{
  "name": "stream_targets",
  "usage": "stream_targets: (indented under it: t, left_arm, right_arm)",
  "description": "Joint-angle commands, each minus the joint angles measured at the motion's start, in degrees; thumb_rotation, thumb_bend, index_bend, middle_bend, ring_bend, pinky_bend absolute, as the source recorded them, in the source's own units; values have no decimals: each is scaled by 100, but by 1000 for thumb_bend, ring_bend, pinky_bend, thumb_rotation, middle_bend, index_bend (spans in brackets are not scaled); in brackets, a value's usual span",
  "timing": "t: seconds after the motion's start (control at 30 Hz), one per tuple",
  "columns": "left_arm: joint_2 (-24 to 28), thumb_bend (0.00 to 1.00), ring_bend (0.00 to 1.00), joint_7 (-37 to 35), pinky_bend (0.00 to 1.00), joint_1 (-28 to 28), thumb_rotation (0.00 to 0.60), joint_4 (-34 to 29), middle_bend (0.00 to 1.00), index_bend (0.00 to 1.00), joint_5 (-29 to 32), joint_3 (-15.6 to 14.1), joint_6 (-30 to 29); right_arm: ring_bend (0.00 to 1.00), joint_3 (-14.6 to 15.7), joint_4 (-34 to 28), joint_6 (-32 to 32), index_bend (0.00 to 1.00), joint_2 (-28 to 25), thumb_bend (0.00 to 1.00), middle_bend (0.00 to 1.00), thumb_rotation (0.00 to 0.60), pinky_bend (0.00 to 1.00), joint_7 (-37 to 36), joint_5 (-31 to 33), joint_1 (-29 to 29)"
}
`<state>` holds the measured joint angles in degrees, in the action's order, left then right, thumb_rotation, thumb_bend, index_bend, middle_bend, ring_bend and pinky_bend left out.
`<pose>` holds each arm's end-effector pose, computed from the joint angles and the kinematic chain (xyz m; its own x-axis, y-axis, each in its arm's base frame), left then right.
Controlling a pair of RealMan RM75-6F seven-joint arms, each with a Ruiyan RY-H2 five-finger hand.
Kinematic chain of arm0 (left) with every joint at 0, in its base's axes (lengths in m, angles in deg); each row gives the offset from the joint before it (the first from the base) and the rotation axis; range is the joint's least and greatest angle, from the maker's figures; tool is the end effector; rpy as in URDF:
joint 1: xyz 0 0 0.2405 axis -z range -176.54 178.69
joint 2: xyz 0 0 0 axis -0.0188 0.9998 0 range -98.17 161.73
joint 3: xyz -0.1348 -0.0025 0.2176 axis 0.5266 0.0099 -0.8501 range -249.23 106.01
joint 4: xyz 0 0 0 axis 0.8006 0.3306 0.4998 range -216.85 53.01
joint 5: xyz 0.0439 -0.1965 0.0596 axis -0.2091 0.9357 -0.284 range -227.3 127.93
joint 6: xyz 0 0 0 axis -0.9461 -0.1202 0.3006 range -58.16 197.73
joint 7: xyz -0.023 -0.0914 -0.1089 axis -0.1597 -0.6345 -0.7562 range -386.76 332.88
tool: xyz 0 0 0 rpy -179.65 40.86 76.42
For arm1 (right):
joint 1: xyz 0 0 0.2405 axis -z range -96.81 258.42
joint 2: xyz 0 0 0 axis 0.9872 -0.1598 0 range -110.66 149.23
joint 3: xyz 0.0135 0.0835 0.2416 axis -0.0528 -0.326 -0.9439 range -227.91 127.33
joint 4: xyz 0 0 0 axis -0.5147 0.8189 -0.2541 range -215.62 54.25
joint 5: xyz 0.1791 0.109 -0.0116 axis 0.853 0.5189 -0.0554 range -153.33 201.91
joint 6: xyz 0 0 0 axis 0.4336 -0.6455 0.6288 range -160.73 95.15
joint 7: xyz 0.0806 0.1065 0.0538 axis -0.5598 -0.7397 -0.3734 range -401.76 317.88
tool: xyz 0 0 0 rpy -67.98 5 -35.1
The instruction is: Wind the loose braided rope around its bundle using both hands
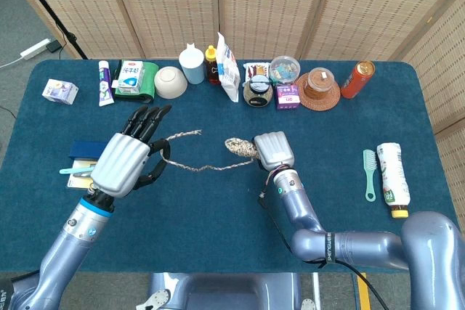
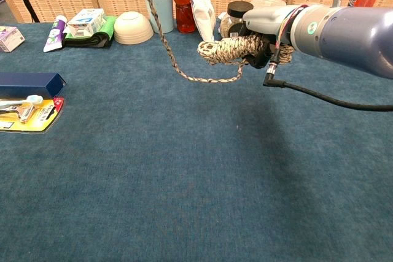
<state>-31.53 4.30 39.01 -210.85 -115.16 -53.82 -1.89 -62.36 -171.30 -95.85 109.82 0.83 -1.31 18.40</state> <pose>-0.0472 0.2777 0.1379 0.2852 0.0005 0.9585 0.8469 -0.4683 -0.2517 -0.0704 -0.3765 -0.0216 0.5242 -0.2977 0.7978 -0.8500 -0.2390 0.4694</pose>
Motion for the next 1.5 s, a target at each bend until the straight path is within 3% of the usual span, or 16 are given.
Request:
stream_targets:
  t: [0.03, 0.3, 0.63, 1.13, 1.5]
  left_arm:
    - [21, 407, 0, 45, 0, 266, 600, -118, 0, 598, 398, 310, 9]
    - [-211, 408, 0, -380, 0, 769, 600, -193, 0, 598, 1347, 885, 122]
    - [-749, 407, 0, -465, 0, 1517, 600, 500, 0, 598, 2370, 1403, -121]
    - [-1379, 407, 0, -200, 0, 2329, 600, 1851, 0, 600, 3259, 1619, -369]
    - [-1750, 407, 0, -44, 0, 2633, 600, 2863, 0, 600, 3658, 1558, -322]
  right_arm:
    - [678, 42, -2, 22, 624, 40, 983, 613, 600, 951, 16, -75, 25]
    - [680, 89, -14, 85, 625, 175, 985, 614, 600, 953, 3, -208, 77]
    - [681, 299, -327, 349, 627, 4, 984, 616, 600, 954, -234, -734, 283]
    - [681, 765, -1164, 1068, 636, -673, 985, 624, 600, 953, -1047, -2149, 663]
    - [681, 822, -1601, 1924, 640, -1370, 988, 626, 600, 954, -2470, -3435, 930]
